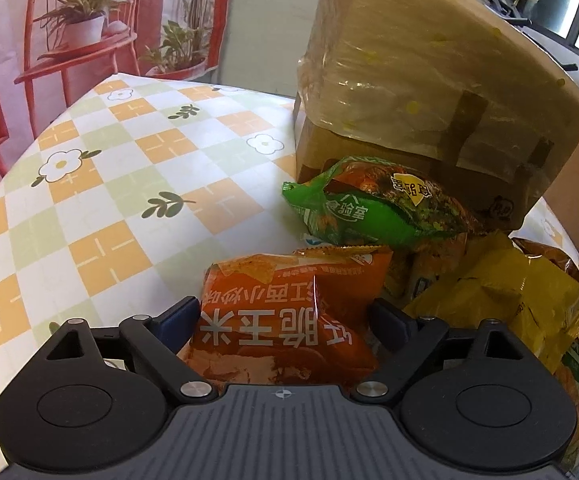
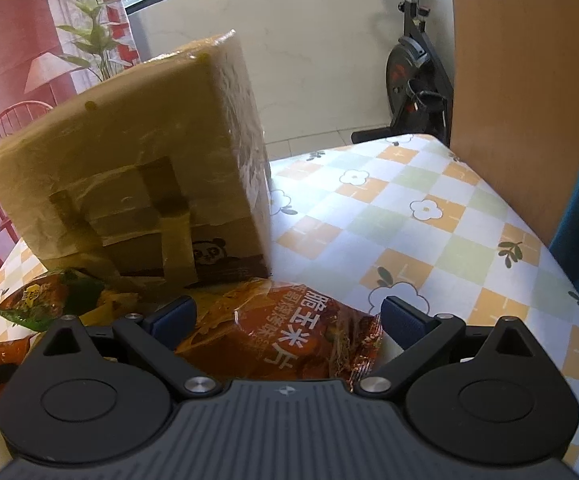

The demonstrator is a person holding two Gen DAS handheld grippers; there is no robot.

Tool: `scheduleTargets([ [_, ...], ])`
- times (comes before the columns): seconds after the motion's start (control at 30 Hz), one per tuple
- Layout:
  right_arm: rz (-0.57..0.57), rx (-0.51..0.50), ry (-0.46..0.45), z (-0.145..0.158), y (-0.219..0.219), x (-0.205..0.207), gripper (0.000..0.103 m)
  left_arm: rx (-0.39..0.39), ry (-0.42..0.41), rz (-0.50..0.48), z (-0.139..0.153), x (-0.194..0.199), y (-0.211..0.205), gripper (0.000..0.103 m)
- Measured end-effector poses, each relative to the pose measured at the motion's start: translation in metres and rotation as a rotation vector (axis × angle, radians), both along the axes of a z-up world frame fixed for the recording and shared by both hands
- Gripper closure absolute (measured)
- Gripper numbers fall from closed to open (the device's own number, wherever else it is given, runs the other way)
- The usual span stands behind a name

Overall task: Organize snacks
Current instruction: 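Reach the left tool to the orange corn-chip bag while the right tool approaches the pile, then close the left tool on the orange bag while the right tool grasps another orange bag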

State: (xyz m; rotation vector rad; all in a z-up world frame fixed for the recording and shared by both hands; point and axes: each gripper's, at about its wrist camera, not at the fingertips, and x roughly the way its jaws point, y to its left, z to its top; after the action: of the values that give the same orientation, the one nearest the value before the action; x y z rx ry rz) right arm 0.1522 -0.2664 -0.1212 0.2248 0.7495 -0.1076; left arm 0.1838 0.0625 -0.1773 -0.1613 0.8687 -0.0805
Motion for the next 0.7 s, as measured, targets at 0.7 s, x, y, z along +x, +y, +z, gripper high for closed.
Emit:
scheduleTargets([
  [0.7,-0.061,0.089,0.095,-0.041,-0.006,0.025,0.003,-0.012,0.032,0.007,-0.012,0.004,0.001,0.011],
])
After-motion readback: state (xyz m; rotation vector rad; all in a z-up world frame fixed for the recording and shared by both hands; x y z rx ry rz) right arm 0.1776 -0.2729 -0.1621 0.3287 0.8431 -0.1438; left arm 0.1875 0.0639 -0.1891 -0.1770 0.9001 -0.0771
